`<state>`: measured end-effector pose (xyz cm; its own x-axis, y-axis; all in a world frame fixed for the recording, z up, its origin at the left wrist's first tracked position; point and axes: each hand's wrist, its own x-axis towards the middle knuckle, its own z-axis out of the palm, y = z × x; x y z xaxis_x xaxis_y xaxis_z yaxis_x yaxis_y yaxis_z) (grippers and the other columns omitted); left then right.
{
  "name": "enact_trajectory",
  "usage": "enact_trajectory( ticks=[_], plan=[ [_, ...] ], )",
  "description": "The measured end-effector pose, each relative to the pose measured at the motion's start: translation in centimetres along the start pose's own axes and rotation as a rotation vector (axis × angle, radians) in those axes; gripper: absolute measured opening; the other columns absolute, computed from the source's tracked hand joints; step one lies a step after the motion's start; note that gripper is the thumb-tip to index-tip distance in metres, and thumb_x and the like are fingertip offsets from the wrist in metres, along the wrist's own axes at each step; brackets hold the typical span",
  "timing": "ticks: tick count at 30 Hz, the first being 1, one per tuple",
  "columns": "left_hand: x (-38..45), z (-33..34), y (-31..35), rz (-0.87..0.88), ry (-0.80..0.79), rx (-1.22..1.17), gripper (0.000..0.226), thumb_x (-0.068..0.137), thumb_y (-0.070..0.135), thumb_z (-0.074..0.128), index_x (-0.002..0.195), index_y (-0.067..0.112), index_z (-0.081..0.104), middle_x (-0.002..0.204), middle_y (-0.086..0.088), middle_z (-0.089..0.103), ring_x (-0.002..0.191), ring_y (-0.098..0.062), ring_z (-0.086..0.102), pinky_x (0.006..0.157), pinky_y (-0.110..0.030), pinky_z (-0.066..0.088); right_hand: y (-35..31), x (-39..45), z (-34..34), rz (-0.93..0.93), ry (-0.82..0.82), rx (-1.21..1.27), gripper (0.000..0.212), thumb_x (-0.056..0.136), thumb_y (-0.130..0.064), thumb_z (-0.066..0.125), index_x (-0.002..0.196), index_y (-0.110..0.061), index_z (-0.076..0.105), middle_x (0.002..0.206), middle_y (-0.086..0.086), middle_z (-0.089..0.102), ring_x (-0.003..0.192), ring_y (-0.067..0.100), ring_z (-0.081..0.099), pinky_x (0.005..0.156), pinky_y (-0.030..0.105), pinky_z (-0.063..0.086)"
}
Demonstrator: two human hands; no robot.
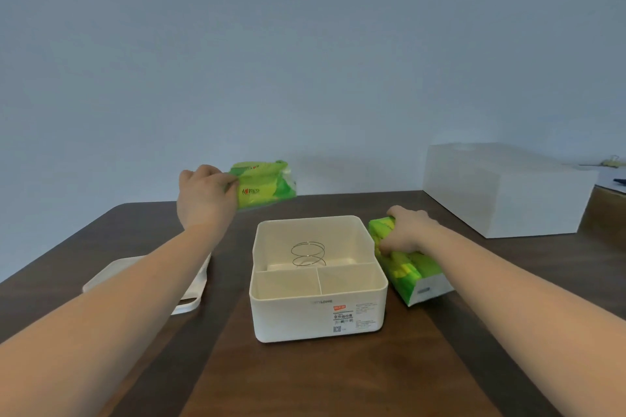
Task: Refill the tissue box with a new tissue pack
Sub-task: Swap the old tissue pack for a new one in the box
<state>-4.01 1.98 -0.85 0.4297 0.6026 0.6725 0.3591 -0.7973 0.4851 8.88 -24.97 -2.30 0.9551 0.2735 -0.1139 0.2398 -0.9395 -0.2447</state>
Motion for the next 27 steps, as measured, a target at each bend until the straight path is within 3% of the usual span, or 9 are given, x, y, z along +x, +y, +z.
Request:
enact_trajectory(
  ticks=[4, 9, 14, 21, 27],
  plan=[
    [-0.1, 1.9, -1.5, -0.094, -0.11, 0.038, 0.029, 0.091, 0.022, 0.05, 0.097, 0.016, 0.077, 0.109, -0.004, 0.058, 0.082, -0.023, 0.051, 0.065, -0.029, 0.036, -0.8, 0.4, -1.8, -0.023, 0.115, 0.114, 0.094, 0.056, -0.04, 0.069, 0.142, -0.034, 0.031, 0.138, 0.018, 0.039, 0.122, 0.04, 0.048, 0.099, 0.047, 0.048],
    [-0.3, 3.7, -2.6, -0.135, -0.188, 0.005, 0.029, 0.092, 0.016, 0.05, 0.101, 0.008, 0.076, 0.114, -0.01, 0.055, 0.081, -0.023, 0.048, 0.071, -0.031, 0.037, -2.7, 0.3, -4.5, -0.099, 0.231, 0.2, 0.089, 0.065, -0.033, 0.072, 0.144, -0.035, 0.029, 0.138, 0.016, 0.035, 0.122, 0.04, 0.046, 0.099, 0.045, 0.048],
    [-0.2, 5.0, -3.2, -0.122, -0.313, 0.027, 0.028, 0.092, 0.016, 0.052, 0.101, 0.005, 0.076, 0.117, -0.014, 0.054, 0.083, -0.022, 0.049, 0.072, -0.031, 0.04, -5.2, -0.8, -7.2, -0.337, 0.27, 0.222, 0.09, 0.066, -0.031, 0.075, 0.143, -0.04, 0.03, 0.142, 0.012, 0.033, 0.127, 0.038, 0.043, 0.101, 0.048, 0.046],
    [-0.6, 6.2, -4.2, -0.093, -0.468, 0.099, 0.025, 0.088, 0.012, 0.052, 0.095, 0.001, 0.074, 0.097, -0.012, 0.059, 0.076, -0.023, 0.053, 0.066, -0.031, 0.043, -8.7, -3.6, -7.4, -0.756, 0.06, 0.054, 0.09, 0.071, -0.029, 0.079, 0.144, -0.041, 0.03, 0.145, 0.0, 0.034, 0.132, 0.021, 0.039, 0.107, 0.039, 0.041],
    [-0.8, 5.9, -4.9, -0.059, -0.533, 0.121, 0.03, 0.09, 0.016, 0.05, 0.107, 0.006, 0.073, 0.107, -0.012, 0.072, 0.088, -0.025, 0.063, 0.072, -0.03, 0.047, -10.8, -4.4, -5.2, -0.918, -0.094, -0.205, 0.09, 0.07, -0.028, 0.08, 0.144, -0.04, 0.03, 0.142, 0.0, 0.036, 0.133, 0.023, 0.037, 0.109, 0.045, 0.038]
  ],
)
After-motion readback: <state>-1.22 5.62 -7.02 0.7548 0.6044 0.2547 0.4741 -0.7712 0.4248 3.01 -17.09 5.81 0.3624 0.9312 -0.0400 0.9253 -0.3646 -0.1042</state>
